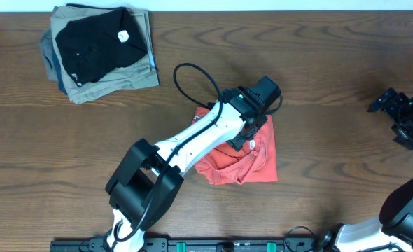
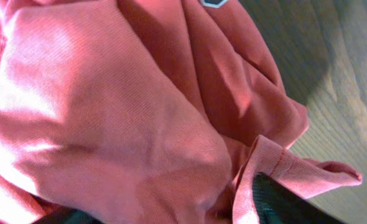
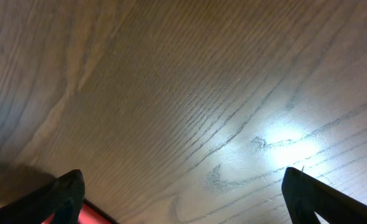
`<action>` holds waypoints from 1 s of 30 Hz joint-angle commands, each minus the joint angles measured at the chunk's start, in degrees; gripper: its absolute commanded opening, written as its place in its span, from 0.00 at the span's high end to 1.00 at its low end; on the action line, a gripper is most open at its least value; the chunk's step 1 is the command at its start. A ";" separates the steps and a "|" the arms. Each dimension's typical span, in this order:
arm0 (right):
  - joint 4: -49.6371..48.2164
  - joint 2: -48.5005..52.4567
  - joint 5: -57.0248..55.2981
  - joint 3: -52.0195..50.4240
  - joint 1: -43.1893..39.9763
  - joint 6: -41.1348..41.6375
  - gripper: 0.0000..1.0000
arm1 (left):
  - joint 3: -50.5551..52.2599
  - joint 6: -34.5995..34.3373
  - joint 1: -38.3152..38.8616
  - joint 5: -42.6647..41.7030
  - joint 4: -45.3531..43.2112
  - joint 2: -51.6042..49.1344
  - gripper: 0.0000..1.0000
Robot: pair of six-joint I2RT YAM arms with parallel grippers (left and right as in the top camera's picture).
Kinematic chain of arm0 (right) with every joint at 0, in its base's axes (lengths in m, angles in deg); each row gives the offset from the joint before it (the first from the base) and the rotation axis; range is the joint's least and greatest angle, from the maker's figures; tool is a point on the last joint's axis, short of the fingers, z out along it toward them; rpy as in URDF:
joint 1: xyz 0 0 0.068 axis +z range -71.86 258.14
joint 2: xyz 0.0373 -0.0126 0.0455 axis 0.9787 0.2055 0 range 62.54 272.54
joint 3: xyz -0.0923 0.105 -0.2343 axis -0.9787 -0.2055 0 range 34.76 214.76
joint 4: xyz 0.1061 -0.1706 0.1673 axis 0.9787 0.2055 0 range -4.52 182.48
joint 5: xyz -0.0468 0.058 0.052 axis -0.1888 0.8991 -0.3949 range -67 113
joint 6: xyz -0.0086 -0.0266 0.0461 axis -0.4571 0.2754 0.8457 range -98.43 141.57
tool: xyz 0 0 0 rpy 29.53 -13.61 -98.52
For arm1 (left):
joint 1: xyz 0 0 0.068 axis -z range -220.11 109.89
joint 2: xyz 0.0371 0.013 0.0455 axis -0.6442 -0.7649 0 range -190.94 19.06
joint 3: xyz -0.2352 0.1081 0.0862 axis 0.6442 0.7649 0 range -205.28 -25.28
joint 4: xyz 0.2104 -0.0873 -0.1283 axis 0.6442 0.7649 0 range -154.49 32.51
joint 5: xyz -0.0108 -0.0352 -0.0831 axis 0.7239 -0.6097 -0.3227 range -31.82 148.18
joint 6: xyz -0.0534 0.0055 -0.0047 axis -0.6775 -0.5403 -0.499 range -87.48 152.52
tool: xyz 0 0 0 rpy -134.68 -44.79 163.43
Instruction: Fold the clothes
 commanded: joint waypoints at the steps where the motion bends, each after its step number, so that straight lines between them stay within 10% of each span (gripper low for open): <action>1: 0.00 -1.01 -0.57 0.70 -0.48 -0.07 0.01 | 0.28 -0.31 -0.02 1.36 -0.20 -0.52 0.43; 13: 0.00 -1.01 -0.57 0.70 -0.48 -0.07 0.01 | -0.94 3.72 0.02 -3.21 -1.44 0.13 0.89; 30: 0.00 -1.01 -0.57 0.70 -0.48 -0.07 0.01 | -1.46 8.55 5.51 1.84 -13.11 -2.27 0.89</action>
